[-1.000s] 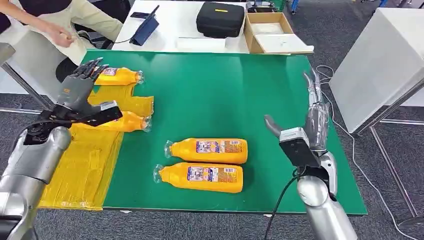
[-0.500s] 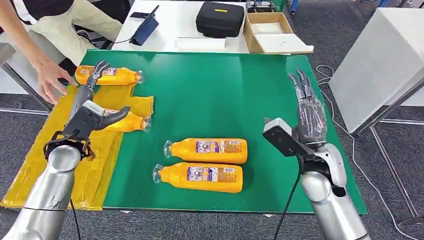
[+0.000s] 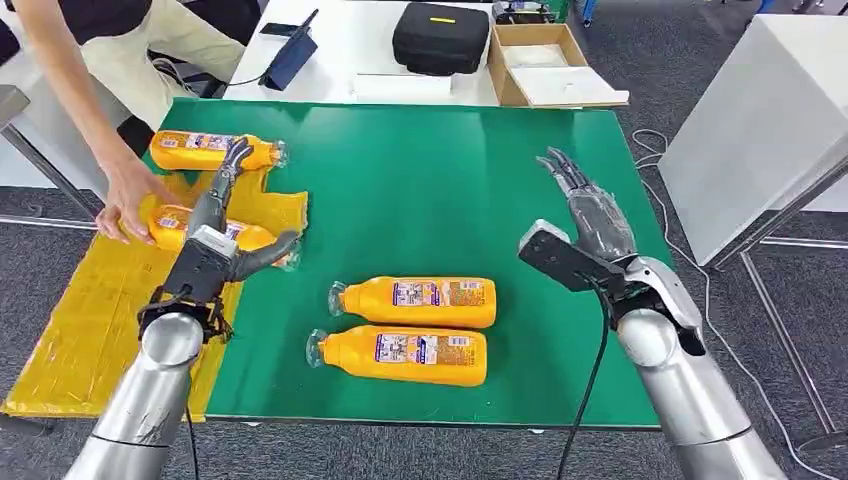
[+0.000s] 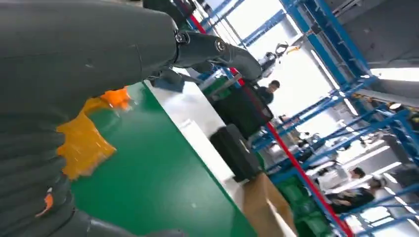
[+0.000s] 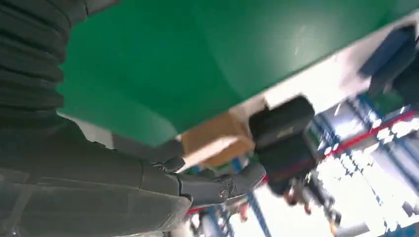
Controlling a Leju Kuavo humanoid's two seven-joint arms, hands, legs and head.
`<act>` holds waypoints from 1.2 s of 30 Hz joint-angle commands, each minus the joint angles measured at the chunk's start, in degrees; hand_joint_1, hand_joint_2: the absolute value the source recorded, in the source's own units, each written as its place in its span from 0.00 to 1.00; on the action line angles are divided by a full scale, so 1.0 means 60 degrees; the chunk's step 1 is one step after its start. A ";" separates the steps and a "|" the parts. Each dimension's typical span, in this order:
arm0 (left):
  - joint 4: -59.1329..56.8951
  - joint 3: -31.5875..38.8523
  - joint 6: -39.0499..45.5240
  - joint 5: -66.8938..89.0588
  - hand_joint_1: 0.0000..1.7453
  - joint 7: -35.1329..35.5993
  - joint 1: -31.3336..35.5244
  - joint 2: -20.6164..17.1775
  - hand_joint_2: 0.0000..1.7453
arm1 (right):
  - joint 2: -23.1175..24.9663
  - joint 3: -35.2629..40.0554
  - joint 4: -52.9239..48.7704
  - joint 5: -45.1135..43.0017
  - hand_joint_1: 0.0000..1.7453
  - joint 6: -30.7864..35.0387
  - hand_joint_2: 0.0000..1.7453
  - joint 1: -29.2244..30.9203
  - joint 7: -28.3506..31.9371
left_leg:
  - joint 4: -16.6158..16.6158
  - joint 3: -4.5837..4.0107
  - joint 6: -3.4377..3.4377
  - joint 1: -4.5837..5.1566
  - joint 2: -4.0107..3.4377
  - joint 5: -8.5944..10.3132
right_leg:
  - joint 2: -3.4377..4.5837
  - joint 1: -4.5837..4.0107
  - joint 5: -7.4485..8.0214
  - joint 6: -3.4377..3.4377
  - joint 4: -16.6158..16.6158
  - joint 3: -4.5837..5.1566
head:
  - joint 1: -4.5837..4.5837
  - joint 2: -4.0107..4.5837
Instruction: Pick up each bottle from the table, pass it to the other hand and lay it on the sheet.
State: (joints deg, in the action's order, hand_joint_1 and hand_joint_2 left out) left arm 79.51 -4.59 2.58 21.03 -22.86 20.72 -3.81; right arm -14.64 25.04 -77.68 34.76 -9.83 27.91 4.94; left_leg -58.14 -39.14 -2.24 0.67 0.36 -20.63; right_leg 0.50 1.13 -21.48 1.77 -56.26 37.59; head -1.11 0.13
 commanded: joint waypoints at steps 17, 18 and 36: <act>-0.0464 -0.0597 0.0207 -0.0107 0.00 0.0170 0.0508 0.0712 1.00 | -0.0195 0.2597 0.1984 -0.1568 0.00 -0.1166 1.00 0.1738 -0.0035 | 0.0002 0.0082 0.0040 -0.0003 -0.0006 -0.0028 | -0.0008 -0.0003 -0.0028 -0.0028 0.0002 -0.0076 | 0.0000 0.0000; -0.0495 -0.0605 0.0220 -0.0138 0.00 0.0182 0.0543 0.0721 1.00 | -0.0196 0.2693 0.2171 -0.1652 0.00 -0.1191 1.00 0.1828 -0.0051 | 0.0000 0.0046 0.0025 -0.0003 -0.0011 -0.0014 | 0.0001 -0.0003 -0.0013 -0.0018 0.0001 -0.0040 | -0.0004 0.0000; -0.0604 -0.0648 0.0368 -0.0320 0.00 0.0295 0.0566 0.0715 1.00 | -0.0179 0.3396 0.2757 -0.1610 0.00 -0.0859 1.00 0.2086 -0.0528 | 0.0005 0.0039 0.0015 -0.0005 -0.0005 -0.0004 | -0.0006 -0.0005 -0.0010 -0.0015 0.0006 -0.0034 | -0.0004 0.0000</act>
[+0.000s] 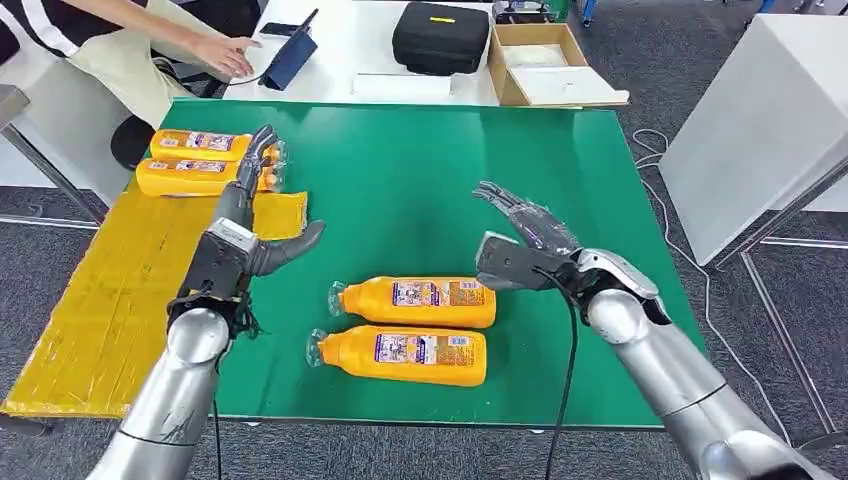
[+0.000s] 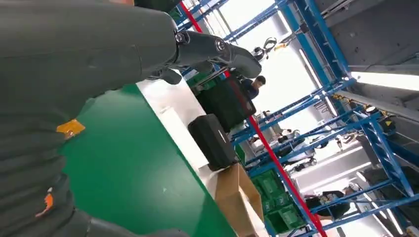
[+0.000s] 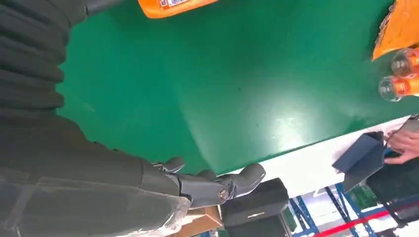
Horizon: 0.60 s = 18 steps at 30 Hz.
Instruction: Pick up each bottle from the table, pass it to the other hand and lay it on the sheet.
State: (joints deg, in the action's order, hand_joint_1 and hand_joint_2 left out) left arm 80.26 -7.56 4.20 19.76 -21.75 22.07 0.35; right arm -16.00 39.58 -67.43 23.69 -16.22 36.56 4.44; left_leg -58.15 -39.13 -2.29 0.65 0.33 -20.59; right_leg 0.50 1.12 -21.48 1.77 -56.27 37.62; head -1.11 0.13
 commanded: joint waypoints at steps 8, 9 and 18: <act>-0.0889 -0.0125 0.0179 -0.0272 0.00 0.0193 0.0393 0.0075 1.00 | 0.0126 0.1425 0.1552 0.0762 0.00 0.0734 1.00 0.0891 -0.0706 | 0.0006 0.0057 0.0030 -0.0001 -0.0002 -0.0019 | -0.0007 -0.0002 -0.0018 -0.0020 0.0006 -0.0056 | 0.0000 0.0000; -0.0853 -0.0094 0.0207 -0.0290 0.00 0.0193 0.0343 0.0080 1.00 | 0.0148 0.1556 0.1509 0.1230 0.00 0.1171 1.00 0.0917 -0.0865 | 0.0007 0.0036 0.0021 0.0000 0.0000 -0.0010 | -0.0006 0.0000 -0.0010 -0.0014 0.0006 -0.0036 | -0.0004 0.0000; -0.0732 0.0158 0.0332 -0.0325 0.00 0.0182 0.0150 0.0209 1.00 | 0.0551 0.2215 0.0677 0.3646 0.00 0.2801 1.00 0.0364 -0.1739 | 0.0012 0.0060 0.0030 -0.0004 -0.0012 -0.0021 | 0.0003 -0.0005 -0.0017 -0.0022 0.0012 -0.0059 | 0.0000 0.0000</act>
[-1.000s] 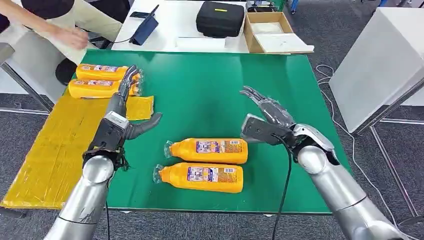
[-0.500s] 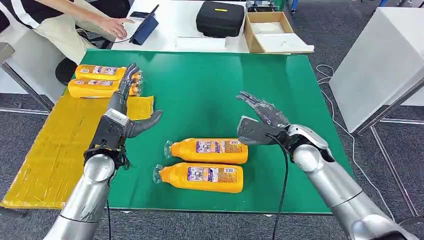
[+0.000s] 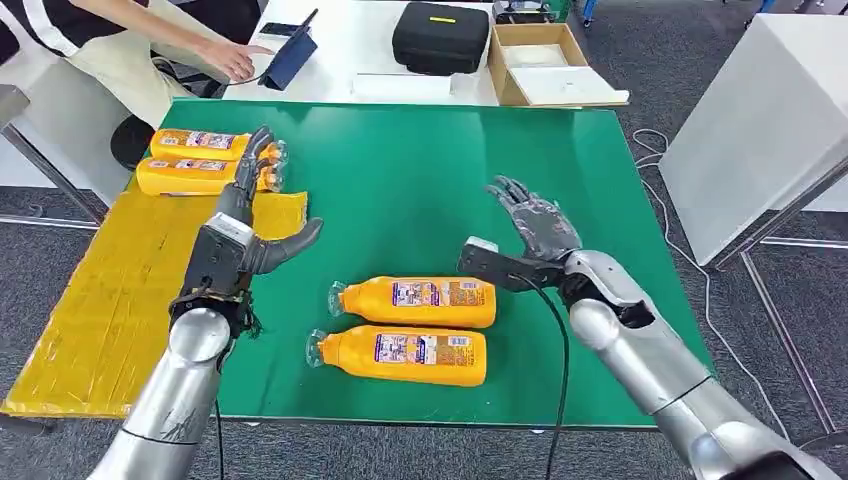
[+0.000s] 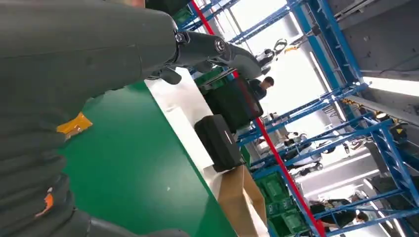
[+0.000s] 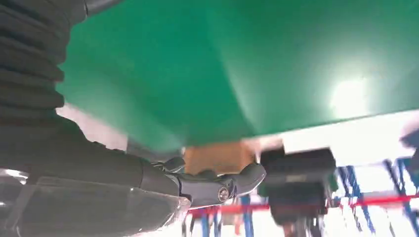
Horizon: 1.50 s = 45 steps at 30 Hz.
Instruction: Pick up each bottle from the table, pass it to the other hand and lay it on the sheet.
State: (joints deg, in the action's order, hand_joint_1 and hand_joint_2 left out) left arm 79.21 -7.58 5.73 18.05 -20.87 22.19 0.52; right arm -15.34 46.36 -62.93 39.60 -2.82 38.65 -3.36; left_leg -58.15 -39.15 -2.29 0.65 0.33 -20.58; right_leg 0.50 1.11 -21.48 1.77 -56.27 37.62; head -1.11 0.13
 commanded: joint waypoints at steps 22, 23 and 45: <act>-0.1146 0.0506 0.0124 -0.0110 0.00 -0.0083 0.0262 0.0279 1.00 | 0.1044 0.0741 0.0230 0.1264 0.00 -0.0177 1.00 -0.0358 0.0131 | 0.0014 0.0093 0.0043 0.0001 0.0000 -0.0033 | -0.0013 -0.0001 -0.0034 -0.0030 0.0011 -0.0088 | 0.0000 0.0000; -0.1169 0.0516 0.0125 -0.0115 0.00 -0.0081 0.0284 0.0281 1.00 | 0.1067 0.0767 0.0298 0.1277 0.00 -0.0209 1.00 -0.0335 0.0122 | 0.0009 0.0055 0.0030 -0.0003 0.0000 -0.0019 | -0.0010 -0.0004 -0.0019 -0.0021 0.0010 -0.0052 | 0.0000 0.0000; -0.1677 0.0491 0.0172 -0.0143 0.00 -0.0101 0.0454 0.0346 1.00 | 0.1340 0.0946 0.1868 0.1080 0.00 -0.0363 1.00 -0.0023 0.0090 | 0.0014 0.0070 0.0034 0.0001 0.0003 -0.0020 | -0.0013 -0.0001 -0.0022 -0.0023 0.0012 -0.0067 | 0.0000 0.0000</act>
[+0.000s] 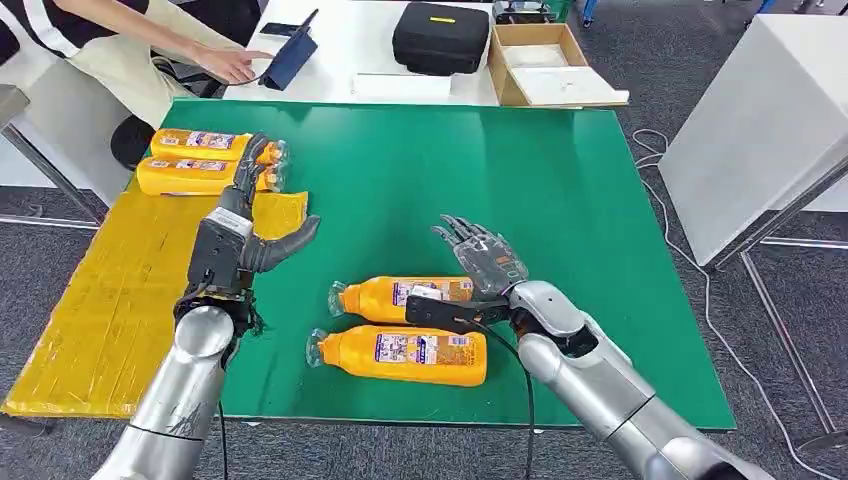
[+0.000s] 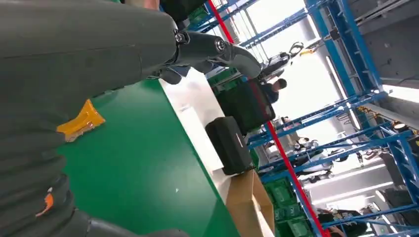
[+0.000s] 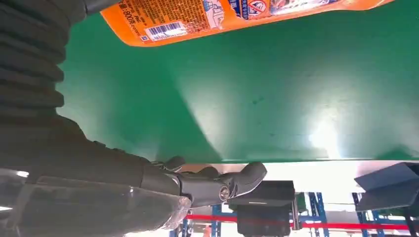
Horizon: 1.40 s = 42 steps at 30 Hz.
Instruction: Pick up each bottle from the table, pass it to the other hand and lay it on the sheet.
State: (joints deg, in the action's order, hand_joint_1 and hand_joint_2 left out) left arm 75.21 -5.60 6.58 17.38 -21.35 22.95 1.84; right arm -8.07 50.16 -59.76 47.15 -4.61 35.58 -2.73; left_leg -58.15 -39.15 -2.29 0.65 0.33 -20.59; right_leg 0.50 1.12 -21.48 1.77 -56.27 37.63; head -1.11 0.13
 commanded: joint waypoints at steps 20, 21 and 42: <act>-0.1269 0.0167 0.0049 -0.0083 0.00 -0.0041 0.0510 0.0250 1.00 | 0.0392 0.0472 0.2683 -0.0196 0.00 0.0164 1.00 0.0592 -0.0026 | 0.0004 0.0033 0.0021 -0.0001 0.0003 -0.0010 | -0.0010 -0.0002 -0.0011 -0.0014 0.0004 -0.0033 | 0.0000 0.0000; -0.1271 0.0164 0.0047 -0.0083 0.00 -0.0041 0.0519 0.0258 1.00 | 0.0379 0.0472 0.2682 -0.0190 0.00 0.0179 1.00 0.0569 -0.0036 | 0.0006 0.0055 0.0029 -0.0002 0.0006 -0.0017 | -0.0015 -0.0003 -0.0019 -0.0020 0.0005 -0.0055 | 0.0000 0.0000; -0.1590 0.0204 0.0050 -0.0258 0.00 -0.0122 0.0624 0.0265 1.00 | 0.0627 0.0542 0.2965 -0.0220 0.00 0.0139 1.00 0.0565 0.0011 | 0.0004 0.0045 0.0027 -0.0002 -0.0002 -0.0016 | -0.0006 -0.0003 -0.0015 -0.0018 0.0004 -0.0044 | 0.0000 0.0000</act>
State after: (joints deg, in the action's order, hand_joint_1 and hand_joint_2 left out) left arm 70.75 -5.62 6.91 16.30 -21.90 24.26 3.06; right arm -6.51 51.76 -46.58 46.03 -3.41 36.86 -2.86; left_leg -58.15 -39.15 -2.29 0.65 0.32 -20.58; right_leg 0.51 1.11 -21.48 1.77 -56.27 37.64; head -1.11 0.13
